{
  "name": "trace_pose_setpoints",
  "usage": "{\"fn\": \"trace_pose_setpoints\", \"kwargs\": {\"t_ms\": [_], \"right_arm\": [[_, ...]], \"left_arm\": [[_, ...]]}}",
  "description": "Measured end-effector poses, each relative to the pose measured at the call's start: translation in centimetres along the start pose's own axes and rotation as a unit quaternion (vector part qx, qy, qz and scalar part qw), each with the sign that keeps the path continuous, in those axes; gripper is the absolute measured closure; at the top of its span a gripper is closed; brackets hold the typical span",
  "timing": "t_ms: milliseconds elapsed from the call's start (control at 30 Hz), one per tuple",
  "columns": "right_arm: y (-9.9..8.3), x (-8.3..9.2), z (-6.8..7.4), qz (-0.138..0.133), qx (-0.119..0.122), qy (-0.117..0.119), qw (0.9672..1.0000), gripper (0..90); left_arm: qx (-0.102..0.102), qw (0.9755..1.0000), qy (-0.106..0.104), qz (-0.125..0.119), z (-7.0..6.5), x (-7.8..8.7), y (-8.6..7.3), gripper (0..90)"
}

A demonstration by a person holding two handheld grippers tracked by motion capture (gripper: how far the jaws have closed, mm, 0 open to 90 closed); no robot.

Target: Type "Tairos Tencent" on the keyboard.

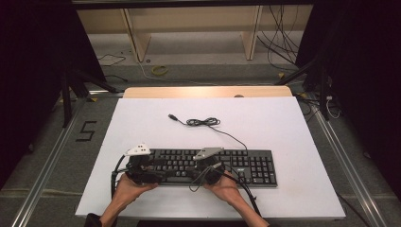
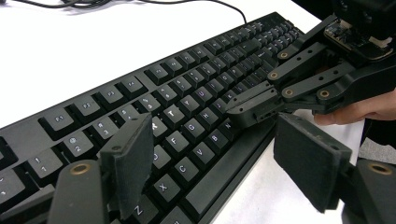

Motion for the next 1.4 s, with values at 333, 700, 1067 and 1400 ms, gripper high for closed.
{"fn": "trace_pose_setpoints", "kwargs": {"t_ms": [333,700,1067,1400], "right_arm": [[-0.2,-0.5,0.2,0.010,0.014,-0.010,0.9998,90.0],[1.0,1.6,-0.8,-0.035,-0.020,0.002,0.9992,81.3],[0.9,3.7,-2.0,-0.065,-0.044,0.014,0.9968,61.7],[0.7,4.3,-1.8,-0.070,-0.046,0.019,0.9963,48.9]], "left_arm": [[0.005,1.0000,0.004,-0.003,0.3,0.1,0.0,28.8],[0.007,0.9999,0.011,-0.005,0.7,0.1,0.1,29.6],[0.010,0.9998,0.013,0.008,0.9,-0.2,0.3,39.1],[0.002,0.9997,0.018,0.015,1.1,-0.5,0.7,61.0]]}}
Point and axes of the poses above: each handheld gripper's, and its own axes: x roughly backward along the jaws, y roughly out of its top, z roughly to its left, the point moved 7 cm from there along -x, roughly forward along the jaws, and after that the axes turned 10 degrees about -y, right-handed, at the moved point
